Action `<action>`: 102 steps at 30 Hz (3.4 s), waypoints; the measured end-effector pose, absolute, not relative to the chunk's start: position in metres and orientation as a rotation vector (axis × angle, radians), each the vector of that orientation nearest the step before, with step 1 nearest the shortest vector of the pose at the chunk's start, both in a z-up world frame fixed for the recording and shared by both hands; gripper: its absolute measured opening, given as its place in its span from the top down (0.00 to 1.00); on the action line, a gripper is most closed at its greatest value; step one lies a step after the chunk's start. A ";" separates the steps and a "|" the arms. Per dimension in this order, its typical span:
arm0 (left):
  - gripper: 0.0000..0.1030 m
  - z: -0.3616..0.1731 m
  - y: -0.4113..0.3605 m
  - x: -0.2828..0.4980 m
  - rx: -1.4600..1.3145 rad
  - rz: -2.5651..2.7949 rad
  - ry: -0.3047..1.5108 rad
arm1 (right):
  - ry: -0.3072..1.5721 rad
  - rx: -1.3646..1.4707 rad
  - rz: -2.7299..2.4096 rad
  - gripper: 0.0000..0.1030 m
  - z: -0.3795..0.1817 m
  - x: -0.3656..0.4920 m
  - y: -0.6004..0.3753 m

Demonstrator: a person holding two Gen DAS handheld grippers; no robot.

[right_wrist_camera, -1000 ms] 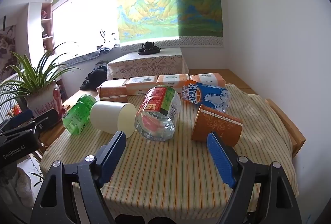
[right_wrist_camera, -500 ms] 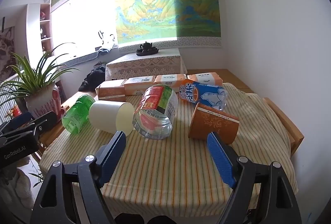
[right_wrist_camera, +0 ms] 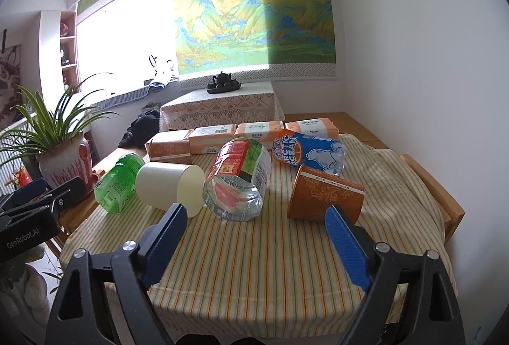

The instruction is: Flip cup upside down

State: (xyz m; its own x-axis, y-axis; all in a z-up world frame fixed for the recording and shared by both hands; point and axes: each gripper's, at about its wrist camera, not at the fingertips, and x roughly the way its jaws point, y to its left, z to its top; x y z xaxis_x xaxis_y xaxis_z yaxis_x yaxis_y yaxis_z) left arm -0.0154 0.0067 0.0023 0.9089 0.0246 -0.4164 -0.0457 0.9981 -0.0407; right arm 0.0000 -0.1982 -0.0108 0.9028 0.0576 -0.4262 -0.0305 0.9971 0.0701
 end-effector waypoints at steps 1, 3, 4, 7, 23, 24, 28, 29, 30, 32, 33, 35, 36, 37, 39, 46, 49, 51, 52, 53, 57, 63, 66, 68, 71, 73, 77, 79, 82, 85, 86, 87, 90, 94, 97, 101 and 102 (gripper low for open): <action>0.01 0.002 0.007 -0.016 -0.050 0.036 0.428 | 0.442 0.061 0.046 0.16 -0.011 0.000 -0.198; 0.01 0.003 0.006 -0.016 -0.048 0.035 0.429 | 0.442 0.059 0.045 0.16 -0.010 0.000 -0.198; 0.01 0.002 0.006 -0.016 -0.049 0.034 0.430 | 0.441 0.059 0.047 0.16 -0.010 0.000 -0.198; 0.01 0.002 0.005 -0.016 -0.050 0.034 0.431 | 0.439 0.057 0.048 0.15 -0.010 0.000 -0.197; 0.01 0.000 0.005 -0.014 -0.052 0.027 0.437 | 0.447 0.052 0.049 0.13 -0.013 0.003 -0.197; 0.01 0.000 0.005 -0.014 -0.052 0.026 0.438 | 0.447 0.051 0.049 0.13 -0.013 0.003 -0.197; 0.01 -0.001 0.004 -0.012 -0.049 0.023 0.442 | 0.447 0.050 0.049 0.13 -0.014 0.003 -0.197; 0.01 -0.001 0.004 -0.012 -0.050 0.023 0.443 | 0.447 0.050 0.050 0.13 -0.014 0.003 -0.197; 0.01 -0.001 0.004 -0.012 -0.050 0.022 0.443 | 0.447 0.050 0.050 0.13 -0.014 0.003 -0.197; 0.01 -0.001 0.004 -0.012 -0.051 0.022 0.445 | 0.447 0.045 0.052 0.13 -0.014 0.003 -0.196; 0.01 -0.002 0.004 -0.011 -0.052 0.021 0.446 | 0.448 0.043 0.052 0.13 -0.014 0.003 -0.195; 0.01 -0.002 0.004 -0.011 -0.053 0.022 0.447 | 0.448 0.043 0.054 0.13 -0.014 0.003 -0.195; 0.01 -0.002 0.004 -0.010 -0.053 0.022 0.447 | 0.450 0.045 0.057 0.13 -0.014 0.004 -0.195; 0.01 -0.002 0.005 -0.011 -0.053 0.021 0.447 | 0.452 0.045 0.058 0.13 -0.014 0.004 -0.195; 0.01 -0.003 0.005 -0.010 -0.055 0.020 0.447 | 0.452 0.043 0.058 0.13 -0.014 0.005 -0.195; 0.01 -0.004 0.008 -0.009 -0.054 0.023 0.451 | 0.462 0.038 0.077 0.13 -0.014 0.008 -0.192; 0.01 -0.006 0.010 -0.007 -0.056 0.027 0.461 | 0.471 0.034 0.088 0.13 -0.014 0.011 -0.190; 0.01 -0.008 0.013 -0.005 -0.058 0.030 0.474 | 0.473 0.026 0.094 0.13 -0.014 0.013 -0.189; 0.01 -0.008 0.014 -0.005 -0.060 0.033 0.476 | 0.475 0.026 0.098 0.13 -0.013 0.014 -0.188; 0.01 -0.008 0.016 -0.004 -0.061 0.035 0.476 | 0.482 0.027 0.110 0.13 -0.013 0.016 -0.188; 0.01 -0.008 0.024 -0.005 -0.074 0.043 0.481 | 0.490 0.013 0.152 0.13 -0.007 0.023 -0.185; 0.01 -0.011 0.033 -0.005 -0.076 0.046 0.505 | 0.537 -0.074 0.295 0.13 0.006 0.048 -0.165; 0.01 -0.012 0.038 -0.008 -0.078 0.051 0.508 | 0.572 -0.151 0.368 0.13 0.010 0.064 -0.148; 0.01 -0.012 0.041 -0.010 -0.075 0.061 0.510 | 0.606 -0.225 0.425 0.13 0.012 0.079 -0.132; 0.01 -0.015 0.050 -0.012 -0.081 0.084 0.516 | 0.667 -0.311 0.506 0.13 0.014 0.102 -0.109; 0.01 -0.016 0.058 -0.014 -0.095 0.100 0.521 | 0.710 -0.377 0.555 0.13 0.013 0.116 -0.093; 0.01 -0.018 0.076 -0.018 -0.118 0.135 0.523 | 0.798 -0.531 0.603 0.13 0.003 0.145 -0.059; 0.01 -0.018 0.083 -0.019 -0.129 0.150 0.521 | 0.844 -0.589 0.614 0.13 -0.004 0.156 -0.045; 0.01 -0.018 0.097 -0.020 -0.152 0.170 0.521 | 0.891 -0.683 0.622 0.13 -0.015 0.166 -0.032; 0.01 -0.020 0.105 -0.019 -0.163 0.179 0.523 | 0.924 -0.747 0.618 0.13 -0.025 0.174 -0.017; 0.01 -0.021 0.108 -0.019 -0.167 0.180 0.525 | 0.939 -0.765 0.617 0.13 -0.028 0.176 -0.015; 0.01 -0.021 0.110 -0.019 -0.170 0.182 0.524 | 0.948 -0.781 0.615 0.13 -0.031 0.178 -0.013; 0.01 -0.022 0.114 -0.019 -0.174 0.187 0.525 | 0.967 -0.844 0.609 0.15 -0.041 0.180 -0.007; 0.01 -0.023 0.116 -0.018 -0.179 0.189 0.524 | 0.971 -0.865 0.581 0.25 -0.041 0.185 -0.004; 0.01 -0.023 0.115 -0.019 -0.179 0.189 0.525 | 0.996 -0.830 0.562 0.27 -0.038 0.190 -0.007; 0.01 -0.023 0.113 -0.020 -0.176 0.186 0.522 | 1.030 -0.766 0.521 0.28 -0.036 0.194 -0.009; 0.01 -0.022 0.112 -0.021 -0.173 0.185 0.521 | 1.042 -0.742 0.515 0.29 -0.035 0.195 -0.009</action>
State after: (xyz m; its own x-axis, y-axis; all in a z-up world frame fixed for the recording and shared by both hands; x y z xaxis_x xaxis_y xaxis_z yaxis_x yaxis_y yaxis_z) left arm -0.0211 0.1116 -0.0224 0.8514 0.1314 -0.5077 -0.2188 0.9688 -0.1162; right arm 0.1946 -0.0091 -0.0349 0.4251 0.0380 -0.9044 -0.6956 0.6530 -0.2995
